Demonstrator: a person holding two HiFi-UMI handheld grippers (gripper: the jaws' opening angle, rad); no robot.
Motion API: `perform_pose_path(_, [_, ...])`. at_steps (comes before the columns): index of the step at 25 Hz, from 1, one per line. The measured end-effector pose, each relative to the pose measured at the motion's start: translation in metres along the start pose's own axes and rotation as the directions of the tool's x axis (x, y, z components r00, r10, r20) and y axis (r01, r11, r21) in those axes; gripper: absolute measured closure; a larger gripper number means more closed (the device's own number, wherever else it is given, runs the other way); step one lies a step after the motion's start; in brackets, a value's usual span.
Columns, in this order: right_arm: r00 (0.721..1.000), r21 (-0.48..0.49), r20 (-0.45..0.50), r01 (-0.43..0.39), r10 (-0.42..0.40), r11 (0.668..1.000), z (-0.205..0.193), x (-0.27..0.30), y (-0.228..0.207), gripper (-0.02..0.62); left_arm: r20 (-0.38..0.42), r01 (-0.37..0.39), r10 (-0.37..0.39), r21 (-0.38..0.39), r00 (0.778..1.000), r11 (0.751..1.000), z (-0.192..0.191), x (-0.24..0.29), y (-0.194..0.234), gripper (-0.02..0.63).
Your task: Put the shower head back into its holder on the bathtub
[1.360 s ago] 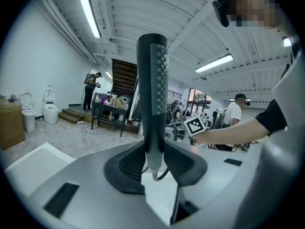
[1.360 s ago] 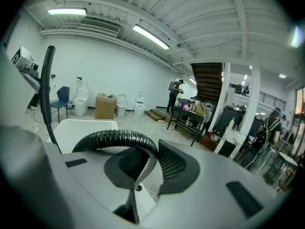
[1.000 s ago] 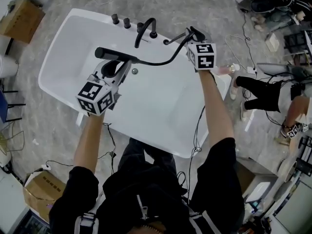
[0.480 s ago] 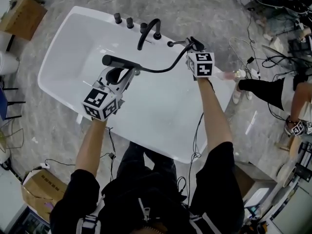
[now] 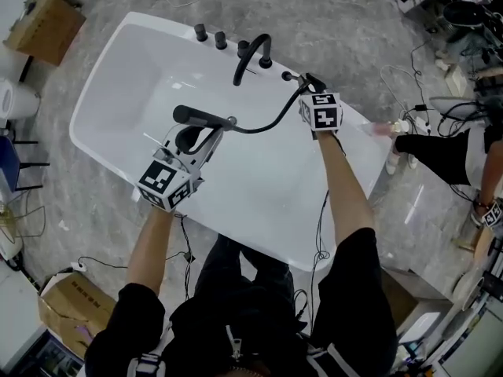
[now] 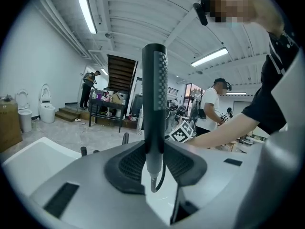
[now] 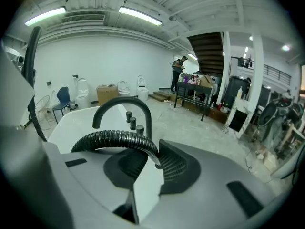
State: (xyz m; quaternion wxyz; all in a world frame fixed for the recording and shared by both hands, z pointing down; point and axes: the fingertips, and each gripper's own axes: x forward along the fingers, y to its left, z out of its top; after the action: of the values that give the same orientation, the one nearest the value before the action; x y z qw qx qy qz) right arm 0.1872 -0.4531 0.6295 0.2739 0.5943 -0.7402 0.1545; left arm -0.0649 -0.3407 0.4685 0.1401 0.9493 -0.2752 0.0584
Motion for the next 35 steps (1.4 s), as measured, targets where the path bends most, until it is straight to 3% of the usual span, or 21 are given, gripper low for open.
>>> perform_pose_path(4, [0.999, -0.068, -0.053, -0.015, 0.011, 0.998, -0.019, 0.010, 0.013, 0.515, 0.008, -0.009, 0.009, -0.010, 1.000, 1.000, -0.008, -0.012, -0.003, 0.472])
perform_pose_path(10, [0.995, -0.060, -0.097, -0.021, 0.015, 0.998, -0.043, 0.029, 0.023, 0.491, 0.041, -0.010, 0.010, -0.010, 0.999, 1.000, -0.016, -0.020, 0.000, 0.472])
perform_pose_path(19, [0.993, -0.056, -0.121, -0.006, -0.001, 0.998, -0.060, 0.034, 0.027, 0.432, 0.151, 0.022, -0.014, -0.052, 0.988, 0.998, 0.023, -0.049, -0.009, 0.472])
perform_pose_path(22, [0.989, -0.085, -0.147, 0.006, -0.019, 0.996, -0.068, 0.039, 0.029, 0.414, 0.146, 0.025, -0.016, -0.060, 0.989, 0.998, 0.022, -0.048, -0.005, 0.472])
perform_pose_path(25, [0.984, -0.042, -0.176, -0.011, 0.003, 0.999, -0.076, 0.037, 0.036, 0.413, 0.151, 0.031, -0.023, -0.053, 0.988, 0.998, 0.023, -0.045, -0.008, 0.473])
perform_pose_path(29, [0.985, -0.006, -0.172, -0.025, 0.023, 1.000, -0.081, 0.033, 0.036, 0.425, 0.162, 0.041, -0.030, -0.069, 0.986, 0.997, 0.023, -0.038, -0.009, 0.473])
perform_pose_path(35, [0.989, 0.025, -0.141, -0.030, 0.033, 0.999, -0.078, 0.014, 0.036, 0.453, 0.122, -0.001, 0.007, -0.048, 0.992, 0.999, 0.022, -0.029, -0.008, 0.473])
